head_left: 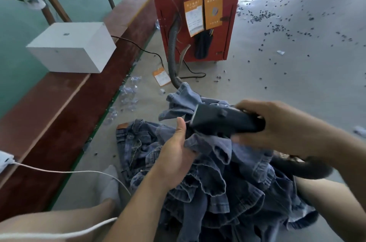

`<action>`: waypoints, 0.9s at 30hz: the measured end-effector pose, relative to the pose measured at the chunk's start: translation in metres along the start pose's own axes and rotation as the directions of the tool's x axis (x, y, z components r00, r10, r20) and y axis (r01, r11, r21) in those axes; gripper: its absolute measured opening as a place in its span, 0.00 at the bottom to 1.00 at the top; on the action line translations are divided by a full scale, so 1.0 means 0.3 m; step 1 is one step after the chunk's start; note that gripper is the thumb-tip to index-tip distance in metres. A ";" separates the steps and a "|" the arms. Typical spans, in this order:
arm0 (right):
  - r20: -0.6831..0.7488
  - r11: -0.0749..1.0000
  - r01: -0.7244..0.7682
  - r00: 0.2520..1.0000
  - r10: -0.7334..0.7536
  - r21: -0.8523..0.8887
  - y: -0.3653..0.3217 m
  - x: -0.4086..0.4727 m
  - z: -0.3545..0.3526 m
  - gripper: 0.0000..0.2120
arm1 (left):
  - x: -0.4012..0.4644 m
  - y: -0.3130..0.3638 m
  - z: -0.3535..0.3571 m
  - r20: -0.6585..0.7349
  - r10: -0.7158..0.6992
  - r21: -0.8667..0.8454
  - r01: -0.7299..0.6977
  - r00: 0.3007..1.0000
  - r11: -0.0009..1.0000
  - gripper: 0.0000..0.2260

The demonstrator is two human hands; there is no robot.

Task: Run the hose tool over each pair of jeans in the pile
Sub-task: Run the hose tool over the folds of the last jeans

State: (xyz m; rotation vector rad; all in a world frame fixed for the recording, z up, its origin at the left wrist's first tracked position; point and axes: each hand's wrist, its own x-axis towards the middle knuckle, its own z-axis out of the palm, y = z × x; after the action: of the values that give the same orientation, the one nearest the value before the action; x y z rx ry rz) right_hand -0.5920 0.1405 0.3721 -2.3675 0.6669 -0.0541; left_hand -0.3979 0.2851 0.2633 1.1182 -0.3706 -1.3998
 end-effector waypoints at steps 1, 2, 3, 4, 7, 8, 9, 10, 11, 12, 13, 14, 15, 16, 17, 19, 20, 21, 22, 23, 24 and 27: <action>-0.080 0.999 -0.032 0.996 0.033 0.016 -0.001 0.009 0.003 0.12 | -0.007 0.002 -0.001 0.012 -0.007 -0.010 0.007 1.000 1.000 0.33; -0.145 0.997 -0.067 0.987 0.073 0.045 -0.001 0.011 0.001 0.11 | -0.014 0.006 -0.001 0.012 -0.003 -0.019 0.003 1.000 1.000 0.33; -0.192 0.993 -0.094 0.976 0.106 0.073 0.001 0.004 -0.008 0.10 | -0.020 0.009 -0.002 0.002 0.004 -0.027 -0.004 1.000 1.000 0.33; -0.228 0.990 -0.108 0.965 0.126 0.090 0.005 -0.013 -0.022 0.09 | -0.023 0.015 0.000 -0.011 0.009 -0.028 -0.009 1.000 1.000 0.32; -0.208 0.983 -0.110 0.968 0.139 0.144 0.022 -0.117 -0.067 0.12 | -0.043 0.029 0.016 -0.065 0.016 -0.032 -0.018 0.998 0.999 0.34; -0.152 0.983 -0.111 0.979 0.134 0.149 0.022 -0.156 -0.072 0.13 | -0.053 0.028 0.022 -0.070 0.019 -0.030 -0.021 0.997 0.999 0.35; -0.079 0.984 -0.115 0.989 0.127 0.138 0.015 -0.190 -0.067 0.14 | -0.065 0.025 0.029 -0.059 0.018 -0.039 -0.020 0.998 0.999 0.36; 0.000 0.986 -0.118 0.993 0.119 0.119 0.004 -0.211 -0.050 0.14 | -0.077 0.017 0.037 -0.034 0.007 -0.061 -0.009 0.999 0.998 0.38; 0.068 0.989 -0.111 0.992 0.105 0.096 -0.009 -0.218 -0.022 0.13 | -0.086 0.005 0.044 -0.003 -0.007 -0.084 0.007 1.000 0.996 0.38; 0.108 0.994 -0.094 0.990 0.087 0.063 -0.023 -0.211 0.013 0.10 | -0.096 -0.009 0.052 0.028 -0.019 -0.109 0.022 0.999 0.994 0.38; 0.113 0.997 -0.069 0.991 0.067 0.016 -0.037 -0.197 0.052 0.09 | -0.107 -0.021 0.056 0.054 -0.028 -0.140 0.036 0.998 0.989 0.36; 0.085 0.999 -0.044 0.995 0.046 -0.028 -0.049 -0.176 0.088 0.08 | -0.117 -0.029 0.055 0.069 -0.035 -0.181 0.047 0.997 0.982 0.35; 0.031 0.998 -0.028 0.999 0.030 -0.053 -0.060 -0.154 0.117 0.08 | -0.126 -0.034 0.047 0.073 -0.033 -0.214 0.048 0.997 0.976 0.34; -0.038 0.998 -0.035 0.999 0.033 -0.043 -0.069 -0.135 0.136 0.09 | -0.134 -0.036 0.034 0.067 -0.030 -0.237 0.046 0.997 0.970 0.32; -0.115 0.998 -0.053 0.992 0.051 -0.014 -0.072 -0.121 0.142 0.08 | -0.140 -0.030 0.022 0.066 -0.027 -0.247 0.043 0.997 0.968 0.32; -0.263 0.997 -0.079 0.961 0.083 0.026 -0.066 -0.111 0.133 0.07 | -0.149 -0.006 0.006 0.087 -0.010 -0.232 0.030 0.996 0.972 0.31; -0.294 0.996 -0.078 0.952 0.085 0.035 -0.058 -0.116 0.122 0.07 | -0.150 0.002 0.000 0.097 -0.001 -0.212 0.021 0.995 0.977 0.31; -0.284 0.997 -0.065 0.956 0.076 0.046 -0.047 -0.129 0.112 0.07 | -0.150 0.006 -0.005 0.096 0.003 -0.187 0.015 0.995 0.982 0.30; -0.243 0.997 -0.048 0.968 0.060 0.053 -0.039 -0.143 0.102 0.06 | -0.150 0.008 -0.008 0.090 0.003 -0.171 0.013 0.996 0.985 0.30; -0.181 0.998 -0.034 0.983 0.042 0.047 -0.035 -0.159 0.094 0.07 | -0.151 0.005 -0.011 0.085 0.003 -0.168 0.012 0.996 0.986 0.30; -0.112 0.999 -0.023 0.993 0.027 0.040 -0.037 -0.171 0.088 0.09 | -0.152 -0.002 -0.013 0.085 0.007 -0.173 0.008 0.996 0.985 0.30; 0.012 1.000 0.029 1.000 -0.029 -0.007 -0.061 -0.169 0.094 0.11 | -0.164 -0.035 0.005 0.104 0.010 -0.184 0.009 0.995 0.983 0.27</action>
State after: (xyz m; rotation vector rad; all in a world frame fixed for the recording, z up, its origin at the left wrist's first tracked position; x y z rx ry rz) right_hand -0.6220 0.1934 0.3681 -2.3832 0.6285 -0.0503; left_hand -0.4157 0.3306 0.2750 0.8965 -0.3086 -1.4643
